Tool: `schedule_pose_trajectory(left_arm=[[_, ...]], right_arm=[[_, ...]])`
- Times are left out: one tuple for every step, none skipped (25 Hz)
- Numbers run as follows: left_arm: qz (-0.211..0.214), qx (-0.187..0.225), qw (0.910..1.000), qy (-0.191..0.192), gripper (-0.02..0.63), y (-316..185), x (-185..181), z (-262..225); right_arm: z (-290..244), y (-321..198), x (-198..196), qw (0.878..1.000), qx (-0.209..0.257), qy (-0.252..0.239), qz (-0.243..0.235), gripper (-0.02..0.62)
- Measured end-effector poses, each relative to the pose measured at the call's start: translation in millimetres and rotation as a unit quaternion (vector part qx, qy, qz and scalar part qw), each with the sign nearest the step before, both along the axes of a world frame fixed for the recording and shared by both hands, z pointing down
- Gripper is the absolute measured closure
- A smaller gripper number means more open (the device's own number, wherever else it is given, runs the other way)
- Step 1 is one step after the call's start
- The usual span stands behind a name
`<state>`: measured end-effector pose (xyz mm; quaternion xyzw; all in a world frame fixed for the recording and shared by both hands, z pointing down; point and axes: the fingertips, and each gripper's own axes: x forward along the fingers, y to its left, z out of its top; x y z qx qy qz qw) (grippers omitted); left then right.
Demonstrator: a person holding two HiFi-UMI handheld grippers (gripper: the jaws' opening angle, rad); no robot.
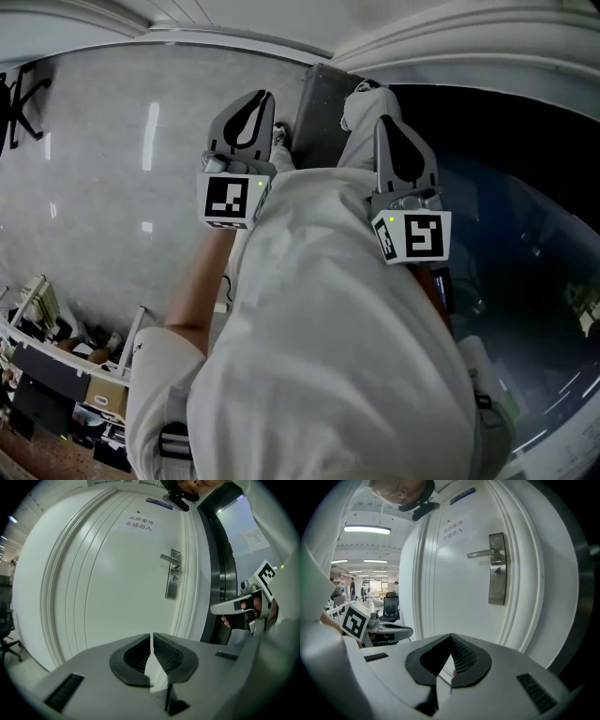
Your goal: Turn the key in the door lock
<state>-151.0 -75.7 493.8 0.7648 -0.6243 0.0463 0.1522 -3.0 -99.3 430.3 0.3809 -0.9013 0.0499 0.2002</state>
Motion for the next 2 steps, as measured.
schedule_pose_trajectory(left_arm=[[0.005,-0.001,1.0,0.003,0.577,-2.8,2.2,-1.9],[0.01,-0.003,0.9999,0.005,0.577,-5.7,4.4,-4.0]], right_arm=[[1.5,-1.2,3.4,1.0,-0.011,-0.008,0.014,0.594],[3.0,-2.1,6.7,0.999,-0.022,-0.017,0.028,0.594]])
